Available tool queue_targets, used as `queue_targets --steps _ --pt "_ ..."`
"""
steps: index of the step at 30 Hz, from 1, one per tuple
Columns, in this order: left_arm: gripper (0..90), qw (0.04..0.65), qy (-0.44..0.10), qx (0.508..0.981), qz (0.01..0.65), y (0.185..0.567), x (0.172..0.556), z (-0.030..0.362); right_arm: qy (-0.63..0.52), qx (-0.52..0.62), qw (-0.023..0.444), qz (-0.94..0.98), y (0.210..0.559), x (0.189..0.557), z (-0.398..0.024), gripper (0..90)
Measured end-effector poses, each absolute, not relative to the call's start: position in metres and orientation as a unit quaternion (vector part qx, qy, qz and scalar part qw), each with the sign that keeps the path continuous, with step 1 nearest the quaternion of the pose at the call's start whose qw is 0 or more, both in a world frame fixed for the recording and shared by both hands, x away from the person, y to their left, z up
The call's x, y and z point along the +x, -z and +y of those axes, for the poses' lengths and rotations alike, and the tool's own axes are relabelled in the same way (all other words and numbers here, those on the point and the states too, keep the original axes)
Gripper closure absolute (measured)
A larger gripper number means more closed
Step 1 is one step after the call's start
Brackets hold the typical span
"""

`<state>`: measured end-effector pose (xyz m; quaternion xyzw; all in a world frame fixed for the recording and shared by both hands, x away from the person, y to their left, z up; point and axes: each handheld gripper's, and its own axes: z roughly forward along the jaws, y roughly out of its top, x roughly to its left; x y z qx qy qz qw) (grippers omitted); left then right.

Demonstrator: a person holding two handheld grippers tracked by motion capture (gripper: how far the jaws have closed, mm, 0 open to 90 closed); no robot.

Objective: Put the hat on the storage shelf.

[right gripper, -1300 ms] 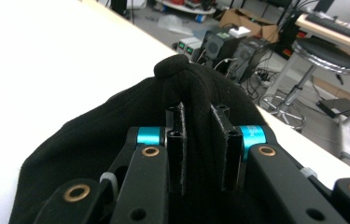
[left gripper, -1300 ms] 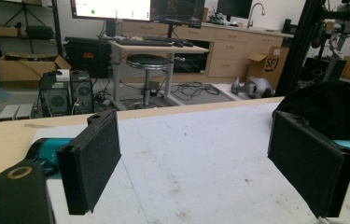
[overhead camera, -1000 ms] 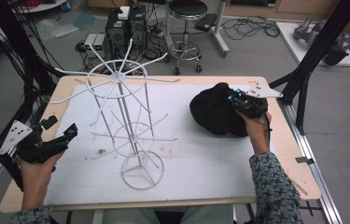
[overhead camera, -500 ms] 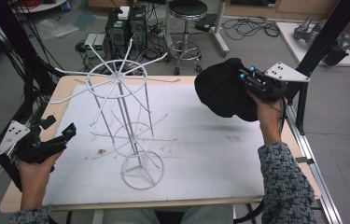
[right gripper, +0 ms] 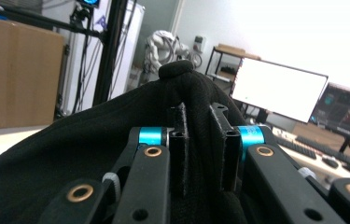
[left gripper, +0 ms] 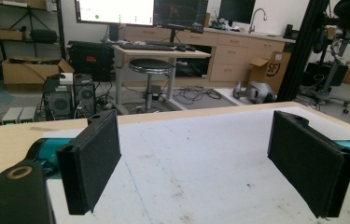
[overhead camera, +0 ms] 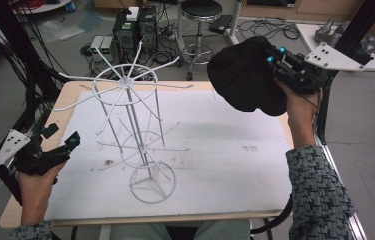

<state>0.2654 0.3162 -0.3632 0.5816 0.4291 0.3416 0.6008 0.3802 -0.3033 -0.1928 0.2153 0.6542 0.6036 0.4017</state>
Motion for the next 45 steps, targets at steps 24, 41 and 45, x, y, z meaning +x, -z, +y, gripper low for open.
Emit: queue_targets --steps 24,41,45 --pt "17.0 0.602 -0.341 0.583 0.426 0.361 0.265 0.314 -0.693 0.158 0.356 0.606 0.103 0.340 -0.285 79.3" --pt "17.1 0.604 -0.340 0.582 0.425 0.361 0.265 0.313 -0.754 0.115 0.282 0.582 0.075 0.306 -0.268 78.6" --pt "17.1 0.603 -0.341 0.582 0.426 0.361 0.265 0.314 -0.759 0.108 0.269 0.583 0.076 0.304 -0.263 78.6"
